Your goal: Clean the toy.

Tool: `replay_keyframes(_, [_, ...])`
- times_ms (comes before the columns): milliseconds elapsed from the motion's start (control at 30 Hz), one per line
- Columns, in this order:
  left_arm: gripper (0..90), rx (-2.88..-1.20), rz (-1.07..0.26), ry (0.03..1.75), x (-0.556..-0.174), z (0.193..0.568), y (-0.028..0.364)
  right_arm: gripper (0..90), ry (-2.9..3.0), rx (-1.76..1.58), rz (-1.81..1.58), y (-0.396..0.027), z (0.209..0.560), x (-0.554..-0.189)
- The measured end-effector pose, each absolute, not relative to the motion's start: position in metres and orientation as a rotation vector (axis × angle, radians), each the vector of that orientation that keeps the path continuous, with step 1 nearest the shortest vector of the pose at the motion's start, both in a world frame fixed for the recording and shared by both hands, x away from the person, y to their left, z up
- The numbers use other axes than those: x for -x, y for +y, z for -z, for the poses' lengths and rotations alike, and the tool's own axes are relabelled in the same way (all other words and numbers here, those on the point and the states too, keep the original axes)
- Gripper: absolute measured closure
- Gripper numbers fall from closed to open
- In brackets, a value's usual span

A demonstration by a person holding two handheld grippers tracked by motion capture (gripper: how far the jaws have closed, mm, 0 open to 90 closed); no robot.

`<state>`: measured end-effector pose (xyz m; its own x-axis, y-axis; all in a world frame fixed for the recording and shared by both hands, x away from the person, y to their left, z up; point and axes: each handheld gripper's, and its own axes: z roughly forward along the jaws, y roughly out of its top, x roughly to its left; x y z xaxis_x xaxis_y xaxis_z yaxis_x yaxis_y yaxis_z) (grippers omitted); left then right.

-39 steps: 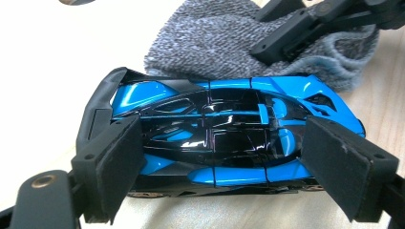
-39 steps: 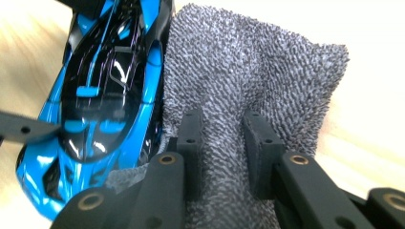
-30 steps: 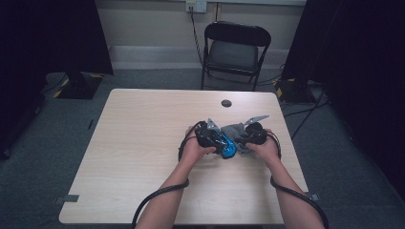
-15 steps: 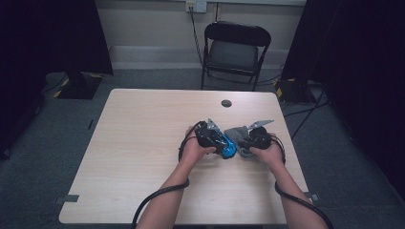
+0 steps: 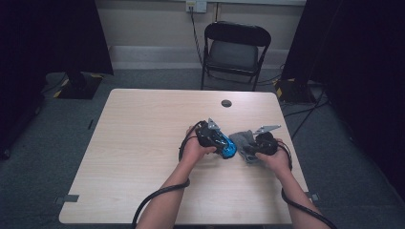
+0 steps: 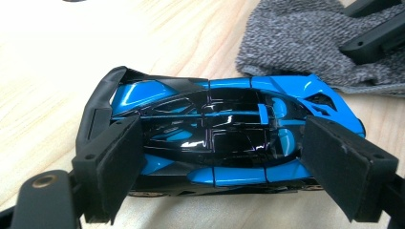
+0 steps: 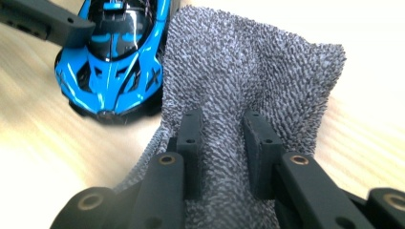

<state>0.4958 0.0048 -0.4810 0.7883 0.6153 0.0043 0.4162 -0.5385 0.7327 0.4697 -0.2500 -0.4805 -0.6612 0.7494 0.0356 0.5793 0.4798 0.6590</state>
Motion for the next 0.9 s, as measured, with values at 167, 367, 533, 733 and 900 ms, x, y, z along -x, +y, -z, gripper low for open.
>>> replay_keyframes(167, [14.6,-2.237,-0.337,0.775,-0.496,0.479,0.003,72.0,2.471,-1.166,-0.938,-0.254,0.479,-0.464])
replay_keyframes(367, [17.8,-2.254,-0.325,0.792,-0.496,0.474,0.000,72.1,2.470,-1.196,-0.940,-0.259,0.479,-0.459])
replay_keyframes(533, [19.7,-2.235,-0.313,0.795,-0.493,0.466,0.002,72.4,2.473,-1.209,-0.929,-0.263,0.477,-0.453])
replay_keyframes(733, [19.7,-2.206,-0.298,0.791,-0.486,0.450,0.006,72.7,2.449,-1.240,-0.919,-0.270,0.472,-0.449])
replay_keyframes(900, [19.1,-2.197,-0.277,0.797,-0.474,0.441,0.016,72.7,2.410,-1.269,-0.939,-0.272,0.461,-0.447])
